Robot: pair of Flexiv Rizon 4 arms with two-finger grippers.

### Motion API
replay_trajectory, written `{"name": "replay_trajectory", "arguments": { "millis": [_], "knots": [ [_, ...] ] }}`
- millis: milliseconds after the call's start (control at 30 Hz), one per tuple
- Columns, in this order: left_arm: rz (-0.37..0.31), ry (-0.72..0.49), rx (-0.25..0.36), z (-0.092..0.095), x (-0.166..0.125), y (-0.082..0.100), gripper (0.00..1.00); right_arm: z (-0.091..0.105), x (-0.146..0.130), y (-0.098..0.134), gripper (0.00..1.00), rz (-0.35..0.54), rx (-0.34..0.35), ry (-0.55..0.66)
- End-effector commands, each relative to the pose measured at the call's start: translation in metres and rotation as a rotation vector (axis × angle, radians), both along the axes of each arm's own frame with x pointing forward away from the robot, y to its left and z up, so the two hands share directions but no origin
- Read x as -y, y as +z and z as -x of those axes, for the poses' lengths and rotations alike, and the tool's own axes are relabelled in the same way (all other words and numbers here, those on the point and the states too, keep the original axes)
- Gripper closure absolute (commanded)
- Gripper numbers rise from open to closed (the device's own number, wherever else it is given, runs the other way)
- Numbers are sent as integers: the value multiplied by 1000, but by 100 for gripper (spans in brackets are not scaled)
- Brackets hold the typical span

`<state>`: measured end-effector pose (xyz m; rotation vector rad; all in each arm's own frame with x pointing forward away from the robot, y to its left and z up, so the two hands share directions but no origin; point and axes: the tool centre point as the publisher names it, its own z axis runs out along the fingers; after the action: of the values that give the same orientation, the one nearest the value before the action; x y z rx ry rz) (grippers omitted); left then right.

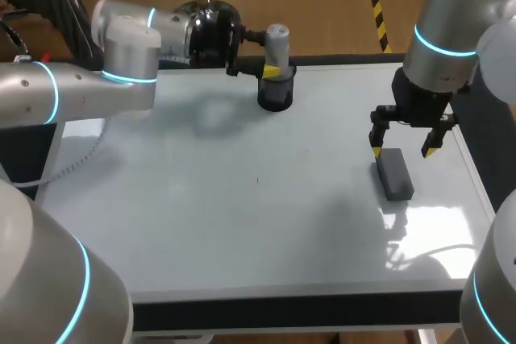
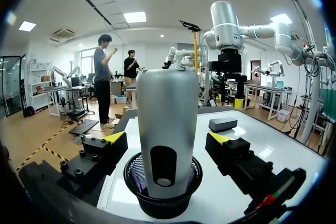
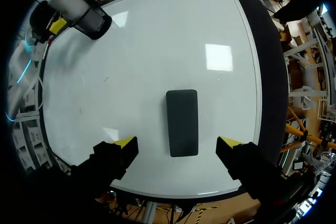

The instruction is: Pick up the inspection probe, press it on each red-marked spot on the whiteboard one by one, put down the probe, pick up the eraser, and wipe off all the red marks.

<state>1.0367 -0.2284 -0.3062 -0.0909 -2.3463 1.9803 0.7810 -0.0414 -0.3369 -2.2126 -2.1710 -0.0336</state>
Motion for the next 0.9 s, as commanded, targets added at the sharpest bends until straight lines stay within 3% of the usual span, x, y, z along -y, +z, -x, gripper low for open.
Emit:
{"name": "replay_trajectory", "arguments": {
  "millis": [33,900],
  "knots": [
    [-3,-11,0,-3,-2,4,0,1,1,1,0,-1,2,1],
    [-28,31,36,-3,-46,31,0,1,1,1,0,-1,2,1]
  ]
}}
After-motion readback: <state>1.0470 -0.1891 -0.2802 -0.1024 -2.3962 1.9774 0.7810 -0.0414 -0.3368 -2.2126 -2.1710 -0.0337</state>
